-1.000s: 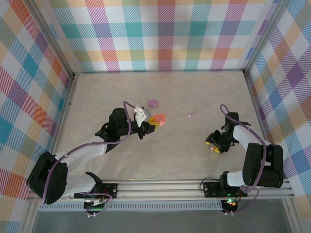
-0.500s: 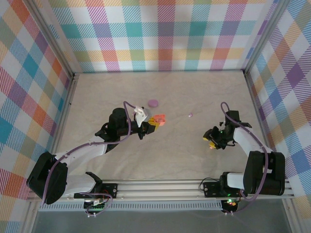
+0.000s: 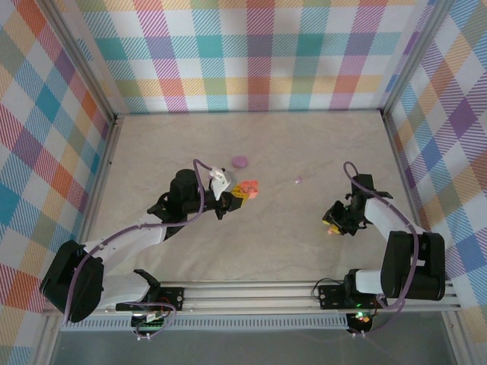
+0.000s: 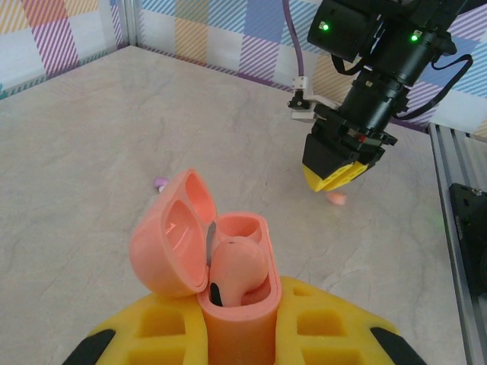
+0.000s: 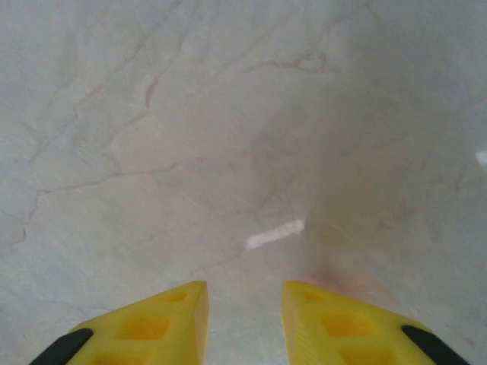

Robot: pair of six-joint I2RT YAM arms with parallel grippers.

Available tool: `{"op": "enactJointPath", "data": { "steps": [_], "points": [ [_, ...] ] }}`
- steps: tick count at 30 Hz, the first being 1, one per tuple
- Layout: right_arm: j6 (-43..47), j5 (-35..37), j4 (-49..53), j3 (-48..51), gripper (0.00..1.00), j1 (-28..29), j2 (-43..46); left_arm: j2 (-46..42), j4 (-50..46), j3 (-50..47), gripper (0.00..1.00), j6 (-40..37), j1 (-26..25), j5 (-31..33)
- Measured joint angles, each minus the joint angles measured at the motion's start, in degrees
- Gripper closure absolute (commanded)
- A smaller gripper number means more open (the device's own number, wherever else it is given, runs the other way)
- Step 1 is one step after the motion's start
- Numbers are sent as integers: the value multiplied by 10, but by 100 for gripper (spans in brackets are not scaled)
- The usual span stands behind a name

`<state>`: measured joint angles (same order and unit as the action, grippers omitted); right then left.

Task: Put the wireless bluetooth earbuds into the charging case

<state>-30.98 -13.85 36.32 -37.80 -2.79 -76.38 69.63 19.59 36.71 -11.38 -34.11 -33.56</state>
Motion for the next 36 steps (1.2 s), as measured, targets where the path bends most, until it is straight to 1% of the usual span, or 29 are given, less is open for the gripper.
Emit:
{"op": "enactJointPath", "data": {
  "steps": [7,11,15,19,21,23,24,26,28,32,36],
  "points": [
    [-1,-10,-18,-4,75,2,-57,-5,-14,1,100,-3,0,0],
    [-1,-16,-11,-30,71,3,-71,-5,-21,7,100,-3,0,0],
    [-7,15,12,-37,64,3,-17,-5,-19,10,100,-3,0,0],
    [-23,58,79,-40,60,3,64,1,-8,11,100,-2,0,0],
    [-36,79,119,-40,58,13,95,8,0,11,100,-2,0,0],
    [-59,114,163,-41,54,48,119,15,5,11,100,0,0,-1],
    [-77,130,189,-43,53,75,126,18,5,11,100,-1,0,-4],
    [-106,151,224,-47,51,112,129,26,5,14,100,-1,0,-9],
    [-136,170,250,-46,52,123,129,31,5,17,100,-1,0,-16],
    [-178,197,286,-39,53,125,135,31,5,18,100,-2,0,-26],
    [-202,203,308,-23,60,127,141,28,4,18,100,-4,0,-35]
  ]
}}
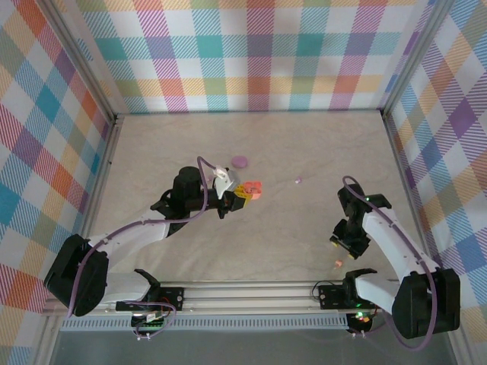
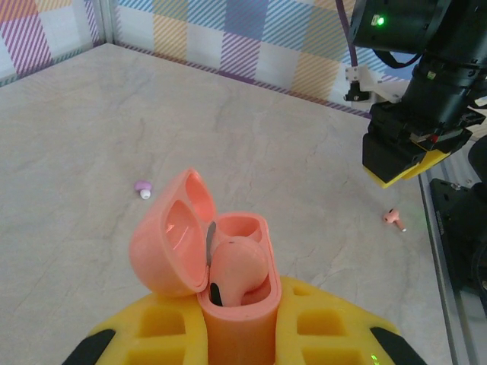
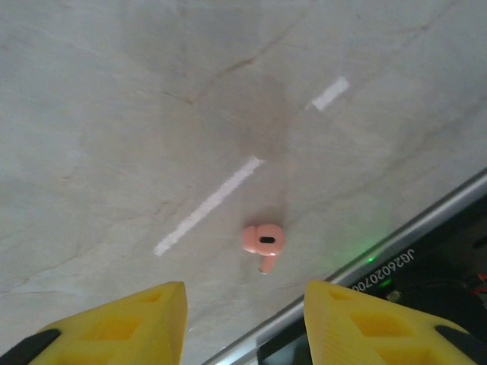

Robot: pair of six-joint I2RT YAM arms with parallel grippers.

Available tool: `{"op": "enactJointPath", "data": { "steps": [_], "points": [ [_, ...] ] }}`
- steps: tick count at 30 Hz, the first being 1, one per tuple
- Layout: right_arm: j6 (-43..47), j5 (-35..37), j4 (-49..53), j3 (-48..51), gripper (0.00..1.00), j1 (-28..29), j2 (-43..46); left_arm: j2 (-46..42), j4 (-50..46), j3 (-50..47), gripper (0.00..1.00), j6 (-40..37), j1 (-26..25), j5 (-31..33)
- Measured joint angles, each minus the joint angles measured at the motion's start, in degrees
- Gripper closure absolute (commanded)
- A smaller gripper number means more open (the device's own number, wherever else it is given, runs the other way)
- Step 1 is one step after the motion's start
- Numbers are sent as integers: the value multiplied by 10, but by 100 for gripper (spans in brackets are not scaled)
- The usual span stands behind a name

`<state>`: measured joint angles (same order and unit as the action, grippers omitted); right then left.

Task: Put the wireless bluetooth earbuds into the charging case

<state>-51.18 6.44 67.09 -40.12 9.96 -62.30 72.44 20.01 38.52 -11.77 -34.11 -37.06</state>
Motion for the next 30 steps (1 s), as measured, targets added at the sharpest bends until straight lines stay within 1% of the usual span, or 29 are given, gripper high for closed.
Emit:
{"op": "enactJointPath", "data": {
  "steps": [3,7,10,18,22,27,30],
  "points": [
    [-19,-5,-1,22,62,12,-1,-7,-3,0,100,-3,0,-4],
    [-46,-16,-5,52,62,45,-11,-19,-10,0,100,-14,0,-10],
    [-61,-19,-15,68,61,55,-12,-27,-23,0,100,-19,0,-15],
    [-68,-2,-54,75,61,55,-14,-37,-37,0,100,-27,0,-23],
    [-64,12,-64,72,60,55,-38,-42,-40,0,100,-27,0,-24],
    [-53,15,-67,66,57,55,-66,-44,-41,0,100,-27,0,-25],
    [-52,12,-67,65,55,55,-66,-44,-42,0,100,-27,0,-25]
  ]
}}
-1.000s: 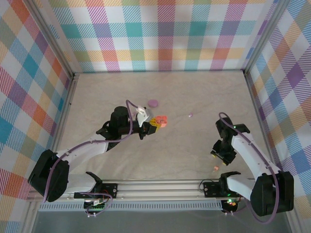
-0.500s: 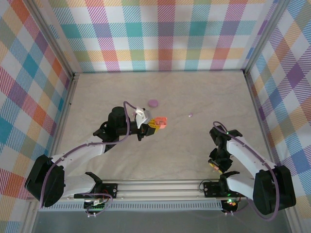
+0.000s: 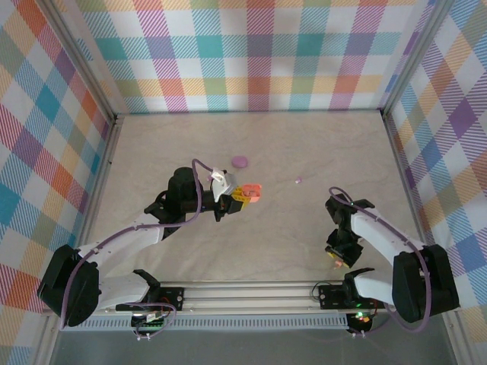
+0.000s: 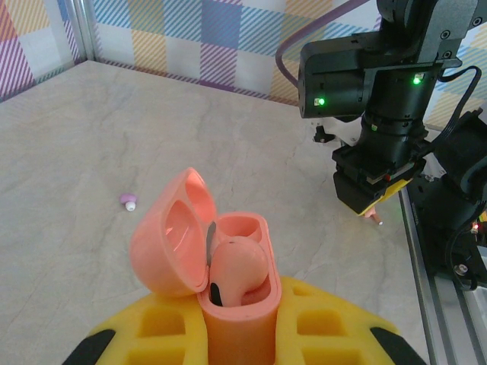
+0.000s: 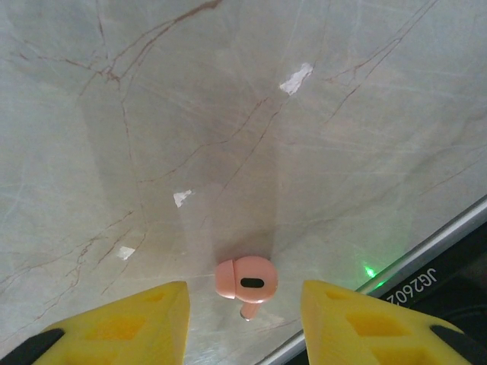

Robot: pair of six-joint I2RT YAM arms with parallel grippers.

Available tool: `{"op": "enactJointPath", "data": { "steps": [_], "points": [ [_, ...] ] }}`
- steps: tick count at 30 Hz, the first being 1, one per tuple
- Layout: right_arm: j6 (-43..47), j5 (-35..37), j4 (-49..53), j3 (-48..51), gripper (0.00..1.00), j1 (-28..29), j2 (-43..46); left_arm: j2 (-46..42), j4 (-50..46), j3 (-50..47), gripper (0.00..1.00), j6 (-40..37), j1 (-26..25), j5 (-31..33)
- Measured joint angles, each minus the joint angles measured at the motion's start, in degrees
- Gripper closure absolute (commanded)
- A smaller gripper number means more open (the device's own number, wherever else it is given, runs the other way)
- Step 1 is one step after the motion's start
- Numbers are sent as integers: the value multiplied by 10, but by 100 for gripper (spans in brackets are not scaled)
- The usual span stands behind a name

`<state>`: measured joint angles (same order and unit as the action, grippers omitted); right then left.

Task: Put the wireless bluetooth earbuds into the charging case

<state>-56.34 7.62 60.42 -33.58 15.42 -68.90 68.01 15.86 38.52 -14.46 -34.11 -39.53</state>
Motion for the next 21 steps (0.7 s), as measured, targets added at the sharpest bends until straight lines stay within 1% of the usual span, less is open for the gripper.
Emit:
{"op": "enactJointPath", "data": {
  "steps": [6,11,16,21],
  "points": [
    [-16,-21,-21,0,56,0,29,-4,-12,1,100,-2,0,0],
    [-46,-13,-21,0,48,0,38,-4,-31,21,100,-19,0,-1],
    [-102,-1,-11,3,46,1,67,-2,-46,48,100,-32,5,-14],
    [-189,17,8,17,45,27,112,25,-46,87,100,-24,11,-52]
  ]
}}
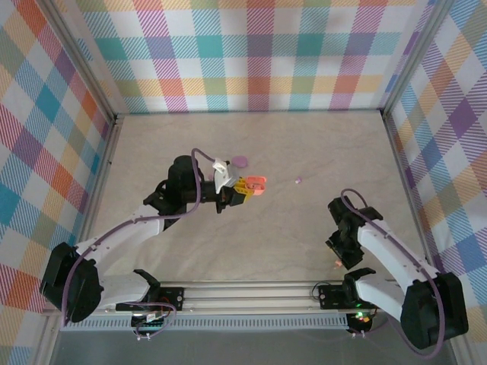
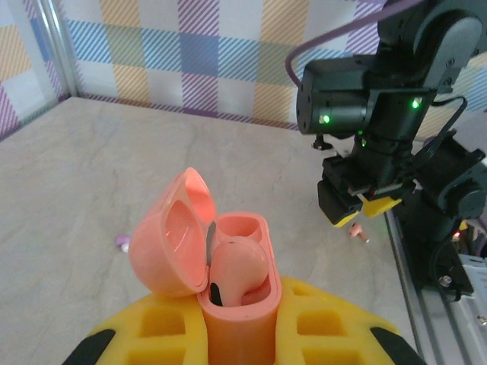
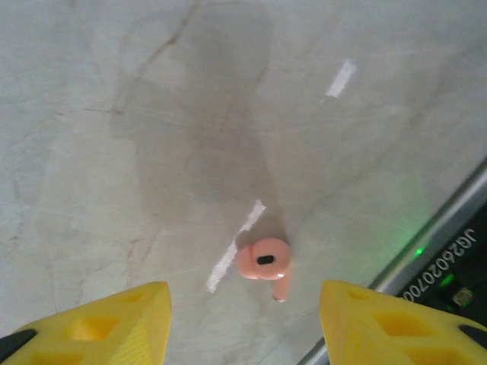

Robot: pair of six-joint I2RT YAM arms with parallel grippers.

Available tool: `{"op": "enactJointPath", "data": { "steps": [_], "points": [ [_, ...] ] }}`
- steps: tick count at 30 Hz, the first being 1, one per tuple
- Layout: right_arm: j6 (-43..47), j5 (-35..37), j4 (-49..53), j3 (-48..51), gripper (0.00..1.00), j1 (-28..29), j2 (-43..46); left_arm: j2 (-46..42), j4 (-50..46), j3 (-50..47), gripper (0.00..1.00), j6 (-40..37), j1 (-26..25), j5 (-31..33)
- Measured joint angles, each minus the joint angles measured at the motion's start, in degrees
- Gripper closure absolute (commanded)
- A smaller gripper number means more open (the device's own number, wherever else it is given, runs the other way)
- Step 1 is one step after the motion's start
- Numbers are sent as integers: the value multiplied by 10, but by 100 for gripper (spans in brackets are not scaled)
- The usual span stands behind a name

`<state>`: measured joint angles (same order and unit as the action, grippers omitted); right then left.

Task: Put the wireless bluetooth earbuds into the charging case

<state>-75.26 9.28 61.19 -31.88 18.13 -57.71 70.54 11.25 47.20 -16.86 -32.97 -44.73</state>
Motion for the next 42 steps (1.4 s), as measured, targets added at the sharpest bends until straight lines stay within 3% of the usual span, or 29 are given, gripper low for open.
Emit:
{"op": "enactJointPath", "data": {
  "steps": [7,14,19,30,42],
  "points": [
    [-120,22,4,11,43,32,19,8,-6,12,100,5,-9,-10],
    [-229,43,-64,21,44,89,-62,7,-5,12,100,11,-10,-7],
    [-293,65,-82,22,44,130,-72,8,-2,12,100,16,-10,-7],
    [-354,86,-70,75,46,131,32,9,-2,12,100,23,-10,-9],
    [-338,87,-79,72,69,132,-10,12,-2,12,100,23,-10,-13]
  ]
}}
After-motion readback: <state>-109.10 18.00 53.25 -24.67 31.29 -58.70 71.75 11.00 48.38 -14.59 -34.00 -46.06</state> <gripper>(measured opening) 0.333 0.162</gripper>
